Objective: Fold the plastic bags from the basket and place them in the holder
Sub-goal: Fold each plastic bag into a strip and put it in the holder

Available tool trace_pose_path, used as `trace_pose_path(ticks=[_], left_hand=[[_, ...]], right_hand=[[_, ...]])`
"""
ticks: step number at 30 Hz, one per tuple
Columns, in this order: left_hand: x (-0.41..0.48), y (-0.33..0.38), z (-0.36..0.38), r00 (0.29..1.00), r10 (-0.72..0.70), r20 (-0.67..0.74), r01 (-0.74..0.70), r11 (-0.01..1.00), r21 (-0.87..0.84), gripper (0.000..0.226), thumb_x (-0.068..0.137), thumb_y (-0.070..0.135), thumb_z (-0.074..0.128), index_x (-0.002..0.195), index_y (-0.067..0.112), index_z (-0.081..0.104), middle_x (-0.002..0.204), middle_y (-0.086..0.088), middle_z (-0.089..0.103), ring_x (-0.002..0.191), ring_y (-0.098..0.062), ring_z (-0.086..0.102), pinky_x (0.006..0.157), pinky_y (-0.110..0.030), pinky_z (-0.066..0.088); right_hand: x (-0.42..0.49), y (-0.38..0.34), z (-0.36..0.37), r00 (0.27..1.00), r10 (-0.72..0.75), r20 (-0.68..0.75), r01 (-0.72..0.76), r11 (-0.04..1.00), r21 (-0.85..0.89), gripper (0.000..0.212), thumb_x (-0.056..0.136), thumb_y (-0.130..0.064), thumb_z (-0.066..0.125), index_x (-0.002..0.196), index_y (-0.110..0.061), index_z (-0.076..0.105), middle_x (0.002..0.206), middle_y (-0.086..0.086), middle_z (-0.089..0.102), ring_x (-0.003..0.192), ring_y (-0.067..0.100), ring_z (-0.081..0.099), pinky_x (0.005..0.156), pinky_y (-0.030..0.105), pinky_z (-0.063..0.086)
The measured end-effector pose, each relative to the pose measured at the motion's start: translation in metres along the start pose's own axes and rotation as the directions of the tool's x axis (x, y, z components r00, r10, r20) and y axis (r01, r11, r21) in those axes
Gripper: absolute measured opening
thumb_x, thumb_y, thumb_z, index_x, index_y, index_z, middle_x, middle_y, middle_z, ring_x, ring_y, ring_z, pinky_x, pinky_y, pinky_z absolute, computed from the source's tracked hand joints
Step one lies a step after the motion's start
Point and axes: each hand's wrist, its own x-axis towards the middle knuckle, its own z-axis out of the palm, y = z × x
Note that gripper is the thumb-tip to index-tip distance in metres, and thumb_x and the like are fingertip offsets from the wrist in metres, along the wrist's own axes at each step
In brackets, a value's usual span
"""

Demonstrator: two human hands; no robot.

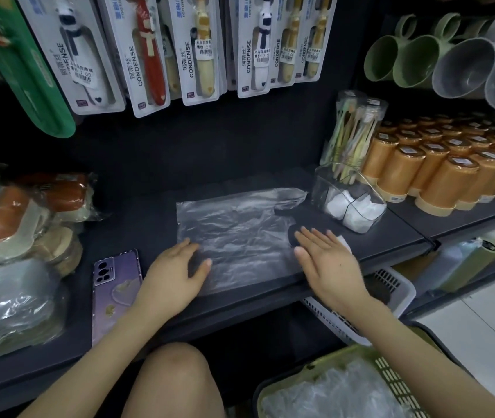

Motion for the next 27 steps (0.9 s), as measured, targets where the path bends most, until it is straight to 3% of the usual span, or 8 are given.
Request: trace_pose_path(ticks=[3, 6, 8, 10, 14, 21, 25, 27], left_hand=[[0.03, 0.0, -0.003, 0.988, 0.024, -0.151, -0.021, 1.0, 0.024, 0.045, 0.101, 0.03, 0.044, 0.136, 0.003, 0.052, 0.147, -0.016, 0.042, 0.137, -0.031, 0.038, 0.115, -0.035, 0.023], [0.072, -0.002, 0.001, 0.996, 0.049, -0.076, -0.036, 0.987, 0.156, 0.049, 0.105, 0.025, 0.031, 0.147, 0.001, 0.031, 0.157, -0.015, 0.024, 0.146, -0.028, 0.02, 0.119, -0.034, 0.008], [0.095, -0.007, 0.007, 1.0, -0.016, 0.024, 0.01, 0.969, 0.246, 0.055, 0.106, 0.032, 0.02, 0.152, 0.003, 0.014, 0.161, -0.012, 0.009, 0.149, -0.025, 0.007, 0.12, -0.034, 0.001], [0.108, -0.012, 0.014, 0.994, -0.08, 0.077, 0.053, 0.952, 0.302, 0.059, 0.105, 0.037, 0.016, 0.153, 0.004, 0.008, 0.162, -0.011, 0.005, 0.149, -0.024, 0.004, 0.12, -0.035, 0.0], [0.114, -0.022, 0.027, 0.984, -0.133, 0.118, 0.089, 0.943, 0.322, 0.063, 0.104, 0.044, 0.012, 0.154, 0.007, 0.005, 0.162, -0.008, 0.001, 0.149, -0.02, 0.0, 0.121, -0.033, -0.001], [0.115, -0.028, 0.028, 0.985, -0.124, 0.116, 0.094, 0.968, 0.233, 0.061, 0.104, 0.045, 0.012, 0.154, 0.01, 0.005, 0.162, -0.005, 0.001, 0.149, -0.018, -0.001, 0.121, -0.032, -0.003], [0.106, -0.026, 0.009, 0.985, -0.137, 0.1, 0.144, 0.988, -0.061, 0.057, 0.104, 0.043, 0.016, 0.154, 0.019, 0.003, 0.162, -0.004, -0.007, 0.148, -0.022, -0.01, 0.119, -0.032, -0.007], [0.088, -0.019, 0.004, 0.999, -0.015, 0.029, 0.014, 0.998, 0.054, 0.065, 0.1, 0.052, 0.008, 0.154, 0.017, 0.005, 0.161, -0.004, -0.009, 0.148, -0.023, -0.013, 0.116, -0.029, -0.013]], right_hand=[[0.043, -0.037, 0.022, 0.997, -0.071, -0.024, 0.071, 0.997, -0.001, 0.07, 0.102, -0.047, 0.016, 0.121, -0.001, 0.064, 0.124, 0.016, 0.064, 0.118, 0.032, 0.06, 0.107, 0.046, 0.036], [0.089, -0.064, 0.051, 0.987, -0.142, 0.08, 0.147, 0.987, -0.065, 0.061, 0.096, -0.04, 0.026, 0.121, 0.003, 0.063, 0.126, 0.022, 0.061, 0.119, 0.036, 0.058, 0.104, 0.051, 0.038], [0.114, -0.075, 0.065, 0.965, -0.138, 0.221, 0.163, 0.982, -0.099, 0.065, 0.098, -0.043, 0.018, 0.141, 0.0, 0.043, 0.149, 0.02, 0.039, 0.141, 0.031, 0.034, 0.118, 0.045, 0.016], [0.13, -0.073, 0.08, 0.939, -0.113, 0.326, 0.18, 0.967, -0.182, 0.061, 0.103, -0.044, 0.016, 0.151, -0.006, 0.022, 0.16, 0.013, 0.017, 0.149, 0.024, 0.01, 0.12, 0.041, -0.005], [0.143, -0.051, 0.09, 0.905, -0.033, 0.424, 0.171, 0.942, -0.29, 0.059, 0.103, -0.047, 0.011, 0.153, -0.017, 0.021, 0.16, 0.005, 0.017, 0.149, 0.022, 0.008, 0.118, 0.05, -0.01], [0.138, 0.014, 0.066, 0.899, 0.218, 0.38, -0.086, 0.939, -0.334, 0.057, 0.103, -0.048, 0.011, 0.153, -0.023, 0.022, 0.16, -0.001, 0.02, 0.148, 0.022, 0.014, 0.116, 0.055, -0.01], [0.11, -0.021, 0.05, 0.993, 0.026, 0.116, -0.007, 0.986, -0.166, 0.071, 0.095, -0.051, 0.008, 0.143, -0.013, 0.044, 0.149, 0.01, 0.043, 0.141, 0.032, 0.033, 0.116, 0.057, 0.001], [0.078, -0.05, 0.055, 0.986, -0.154, 0.062, 0.162, 0.976, -0.149, 0.064, 0.099, -0.047, 0.017, 0.134, -0.01, 0.055, 0.138, 0.013, 0.055, 0.131, 0.033, 0.047, 0.115, 0.055, 0.012]])
